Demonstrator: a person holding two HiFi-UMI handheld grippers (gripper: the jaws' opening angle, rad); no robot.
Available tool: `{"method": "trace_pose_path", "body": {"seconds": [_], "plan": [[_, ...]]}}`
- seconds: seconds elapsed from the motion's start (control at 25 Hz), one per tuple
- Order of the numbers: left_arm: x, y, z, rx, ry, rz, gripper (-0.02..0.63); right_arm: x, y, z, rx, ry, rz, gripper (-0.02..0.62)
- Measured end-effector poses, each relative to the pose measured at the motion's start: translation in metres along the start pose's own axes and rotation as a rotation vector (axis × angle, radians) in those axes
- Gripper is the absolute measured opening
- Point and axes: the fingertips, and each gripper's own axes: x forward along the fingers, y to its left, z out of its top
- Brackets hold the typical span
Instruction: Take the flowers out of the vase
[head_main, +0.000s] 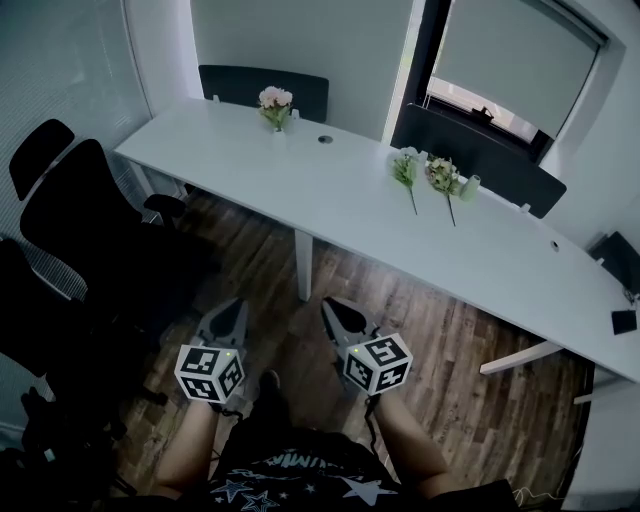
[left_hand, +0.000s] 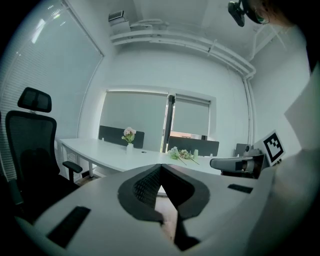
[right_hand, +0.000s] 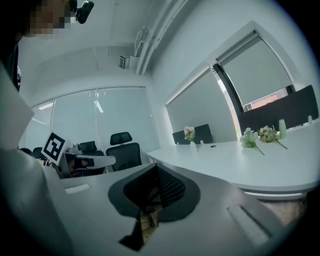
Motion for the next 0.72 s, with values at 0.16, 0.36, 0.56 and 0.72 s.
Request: {"method": "trace_pose_path", "body": {"seconds": [0.16, 0.36, 0.56, 0.72], "plan": [[0.033, 0.019, 0.011, 0.006, -0.001, -0.036, 0.009, 0.023, -0.022, 0.009, 0.005, 0.004, -0.047, 0.002], [0.073, 0.050, 0.028, 0.001, -0.006, -0.068, 0.009, 0.068, -0.040, 0.029, -0.008, -0.004, -0.070, 0.002], [0.103, 0.084, 0.034, 0.000, 0.018, -0.075, 0.009, 0.107, -0.053, 0.037, 0.016, -0.007, -0.087, 0.003], [0.123, 0.110, 0.043, 0.007, 0.020, -0.084, 0.009, 0.137, -0.059, 0.042, 0.019, -0.001, -0.097, 0.003]]}}
